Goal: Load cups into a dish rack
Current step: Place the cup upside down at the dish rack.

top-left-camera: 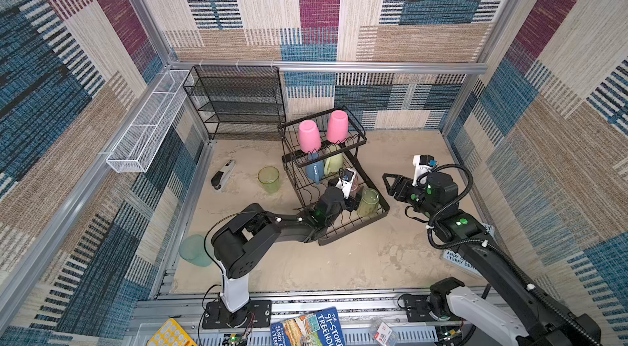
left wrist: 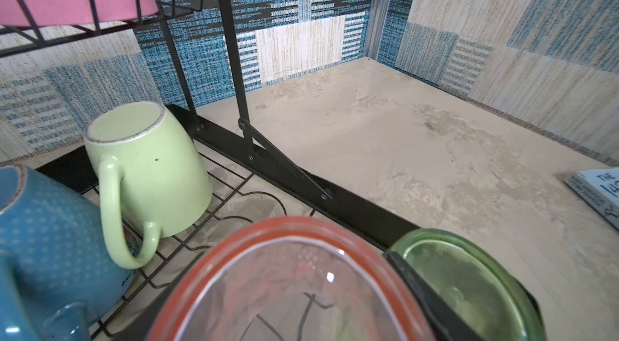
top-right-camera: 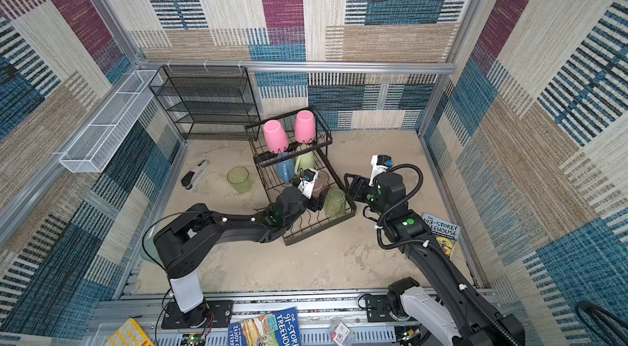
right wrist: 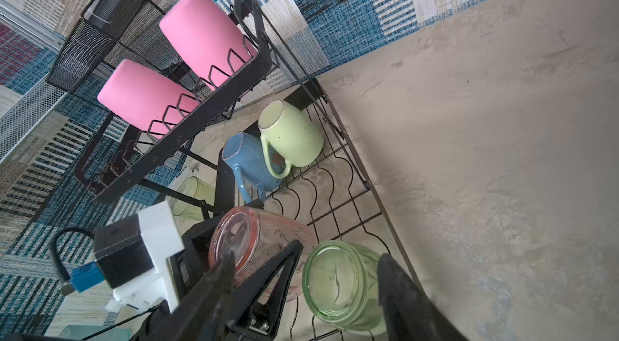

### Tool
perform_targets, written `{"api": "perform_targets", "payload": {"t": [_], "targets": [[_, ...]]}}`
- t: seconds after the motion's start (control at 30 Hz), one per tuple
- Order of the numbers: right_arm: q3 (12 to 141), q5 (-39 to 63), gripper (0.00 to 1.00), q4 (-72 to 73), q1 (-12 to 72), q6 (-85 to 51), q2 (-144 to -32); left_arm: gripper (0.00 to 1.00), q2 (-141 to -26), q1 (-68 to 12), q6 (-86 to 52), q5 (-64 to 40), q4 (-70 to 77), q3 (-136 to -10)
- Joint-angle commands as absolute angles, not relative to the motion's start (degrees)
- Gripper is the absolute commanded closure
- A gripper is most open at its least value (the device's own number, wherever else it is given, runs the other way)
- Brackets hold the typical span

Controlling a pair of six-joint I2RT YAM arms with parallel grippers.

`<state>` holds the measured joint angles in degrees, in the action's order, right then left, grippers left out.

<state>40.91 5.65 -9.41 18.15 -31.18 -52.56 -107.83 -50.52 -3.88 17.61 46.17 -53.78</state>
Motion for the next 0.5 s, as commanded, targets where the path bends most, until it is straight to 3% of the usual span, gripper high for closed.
{"api": "perform_targets", "payload": {"t": [0.0, 0.47], "targets": [[40.13, 7.01, 0.31, -5.76, 17.7, -30.03, -52.92, 0.4, -109.28, -49.94, -1.8, 19.42, 50.18, -54.92], [37.54, 9.08, 0.3, -0.89, 16.21, -28.71, -56.37, 0.39, -115.59, -46.87, -5.55, 21.03, 51.21, -58.62]]}}
